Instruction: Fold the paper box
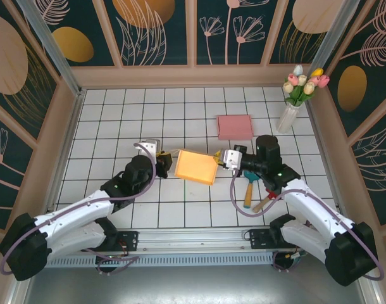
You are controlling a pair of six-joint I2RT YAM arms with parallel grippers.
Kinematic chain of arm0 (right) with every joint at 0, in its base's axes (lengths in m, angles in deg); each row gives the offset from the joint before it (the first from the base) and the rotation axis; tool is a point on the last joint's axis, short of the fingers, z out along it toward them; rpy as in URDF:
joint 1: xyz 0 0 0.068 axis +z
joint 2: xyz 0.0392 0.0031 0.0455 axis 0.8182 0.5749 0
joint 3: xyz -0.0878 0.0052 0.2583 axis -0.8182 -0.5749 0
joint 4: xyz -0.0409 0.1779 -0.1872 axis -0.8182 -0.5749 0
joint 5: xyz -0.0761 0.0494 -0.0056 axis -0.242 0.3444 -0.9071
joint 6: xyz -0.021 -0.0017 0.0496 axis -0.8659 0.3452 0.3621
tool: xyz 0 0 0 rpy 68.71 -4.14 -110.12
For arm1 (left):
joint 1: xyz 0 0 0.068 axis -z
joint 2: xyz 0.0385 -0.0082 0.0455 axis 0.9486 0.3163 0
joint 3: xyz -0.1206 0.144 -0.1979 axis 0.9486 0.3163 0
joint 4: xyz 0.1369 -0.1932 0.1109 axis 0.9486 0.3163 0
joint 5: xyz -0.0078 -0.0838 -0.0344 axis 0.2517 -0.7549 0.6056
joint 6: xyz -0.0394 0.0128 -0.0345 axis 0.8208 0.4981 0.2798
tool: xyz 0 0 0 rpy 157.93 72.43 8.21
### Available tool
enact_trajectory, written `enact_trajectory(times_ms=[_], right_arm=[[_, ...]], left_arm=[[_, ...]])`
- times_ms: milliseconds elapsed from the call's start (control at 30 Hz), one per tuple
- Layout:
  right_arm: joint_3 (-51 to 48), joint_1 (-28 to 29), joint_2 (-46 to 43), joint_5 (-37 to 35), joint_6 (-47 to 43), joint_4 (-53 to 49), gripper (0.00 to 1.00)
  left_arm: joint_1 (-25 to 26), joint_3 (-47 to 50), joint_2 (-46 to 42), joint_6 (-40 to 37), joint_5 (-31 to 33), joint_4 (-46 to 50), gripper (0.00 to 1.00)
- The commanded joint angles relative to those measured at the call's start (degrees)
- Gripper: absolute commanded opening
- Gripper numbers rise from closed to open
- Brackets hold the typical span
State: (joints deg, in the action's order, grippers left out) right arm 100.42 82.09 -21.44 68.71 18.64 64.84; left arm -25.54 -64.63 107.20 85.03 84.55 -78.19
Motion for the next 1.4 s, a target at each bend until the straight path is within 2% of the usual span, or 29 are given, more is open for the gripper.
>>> enact_trajectory(times_ms=[0,233,433,667,1000,1367], right_arm=[[-1.11,1.39,1.67,1.36,1.27,4.85,0.0],[-1.11,1.49,2.89,-0.16,0.02,4.34,0.0],[-1.23,2.29,3.9,-0.78,-0.87,3.58,0.0],[-1.25,3.23,4.5,-2.17,-1.61,2.6,0.0],[-1.76,5.38,7.5,-5.04,-2.2,3.34,0.0],[-2.46,8.32,12.24,-12.4,-6.51,0.79,0.0]], left_arm=[[-0.15,-2.95,1.89,-0.15,-2.56,-3.01,0.29],[-0.14,-1.58,1.27,-1.58,6.02,0.69,0.29],[-0.14,-0.35,-1.13,-1.25,0.98,-1.21,0.29],[-0.16,-0.77,0.26,-2.16,3.36,0.49,0.3],[-0.14,-1.03,5.0,-0.43,-6.76,-5.0,0.28],[-0.14,2.97,7.18,-0.11,-6.26,-8.59,0.28]])
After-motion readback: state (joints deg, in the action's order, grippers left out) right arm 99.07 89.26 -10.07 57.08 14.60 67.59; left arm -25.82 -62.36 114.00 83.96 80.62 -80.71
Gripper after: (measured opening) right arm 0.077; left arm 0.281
